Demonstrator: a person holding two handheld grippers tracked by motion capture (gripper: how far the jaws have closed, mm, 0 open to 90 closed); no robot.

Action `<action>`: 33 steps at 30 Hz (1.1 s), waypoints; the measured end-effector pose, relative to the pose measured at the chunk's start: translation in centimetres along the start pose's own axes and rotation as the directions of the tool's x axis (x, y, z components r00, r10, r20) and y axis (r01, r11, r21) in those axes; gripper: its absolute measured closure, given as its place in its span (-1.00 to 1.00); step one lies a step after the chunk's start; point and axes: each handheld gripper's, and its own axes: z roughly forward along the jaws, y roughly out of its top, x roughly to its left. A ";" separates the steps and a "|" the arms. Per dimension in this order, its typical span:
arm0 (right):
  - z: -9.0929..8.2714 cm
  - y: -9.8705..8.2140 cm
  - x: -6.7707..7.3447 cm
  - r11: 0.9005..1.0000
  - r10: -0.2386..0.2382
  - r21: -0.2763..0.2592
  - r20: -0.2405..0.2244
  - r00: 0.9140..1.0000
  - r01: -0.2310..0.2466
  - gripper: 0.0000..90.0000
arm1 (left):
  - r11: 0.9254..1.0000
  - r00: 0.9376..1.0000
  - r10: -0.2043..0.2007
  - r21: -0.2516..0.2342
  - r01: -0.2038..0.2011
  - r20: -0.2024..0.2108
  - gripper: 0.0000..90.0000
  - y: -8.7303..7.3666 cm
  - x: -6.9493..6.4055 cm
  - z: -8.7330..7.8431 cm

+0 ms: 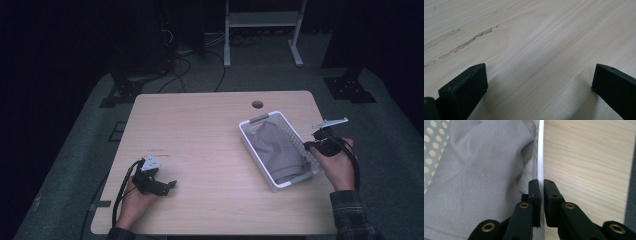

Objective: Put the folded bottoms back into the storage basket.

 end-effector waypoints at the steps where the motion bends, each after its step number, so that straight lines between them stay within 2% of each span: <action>1: 0.1 0.1 0.3 1.000 -0.002 0.001 -0.004 1.000 0.002 0.87 | 1.000 1.000 0.000 0.000 0.000 -0.001 -1.00 0.0 0.0 0.0; 7: 0.6 0.8 2.2 1.000 -0.009 -0.002 -0.023 1.000 0.009 0.87 | 1.000 1.000 -0.002 0.000 0.002 0.000 -1.00 0.0 0.0 0.0; 17: 1.0 1.4 4.4 1.000 -0.022 -0.002 -0.032 0.999 0.022 0.86 | 1.000 1.000 -0.001 0.000 0.001 0.000 -1.00 0.0 0.0 0.0; 21: 0.8 1.6 5.6 0.999 -0.044 -0.006 -0.089 0.995 0.044 0.79 | 1.000 1.000 -0.001 0.000 0.001 0.000 -1.00 0.0 0.0 0.0; 22: 0.8 1.6 5.6 0.999 -0.044 -0.006 -0.089 0.995 0.044 0.79 | 1.000 1.000 -0.001 0.000 0.001 -0.001 -1.00 0.0 0.0 0.0; 23: 0.7 1.6 5.7 0.998 -0.054 -0.017 -0.107 0.993 0.052 0.77 | 1.000 1.000 -0.001 0.000 0.001 0.000 -1.00 0.0 0.0 0.0; 24: 0.3 1.6 5.9 0.998 -0.059 -0.026 -0.144 0.988 0.056 0.76 | 1.000 1.000 -0.002 0.000 0.002 0.000 -1.00 0.0 0.0 0.0; 26: 0.1 1.6 5.9 0.998 -0.064 -0.027 -0.160 0.985 0.060 0.76 | 1.000 1.000 -0.002 0.000 0.002 0.000 -1.00 0.0 0.0 0.0; 28: -0.2 1.5 6.0 0.997 -0.079 -0.032 -0.175 0.981 0.075 0.77 | 1.000 1.000 0.000 0.000 0.000 0.000 -1.00 0.0 0.0 0.0; 29: -0.5 1.4 6.1 0.996 -0.089 -0.038 -0.191 0.978 0.083 0.88 | 1.000 1.000 0.000 0.000 0.000 0.000 -1.00 0.0 0.0 0.0; 31: -0.6 1.3 6.1 0.995 -0.094 -0.041 -0.194 0.976 0.087 0.93 | 1.000 1.000 0.000 0.000 0.000 0.000 -1.00 0.0 0.0 0.0; 33: -0.9 1.1 6.1 0.993 -0.111 -0.058 -0.177 0.978 0.102 0.98 | 1.000 1.000 0.000 0.000 0.000 0.000 -1.00 0.0 0.0 0.0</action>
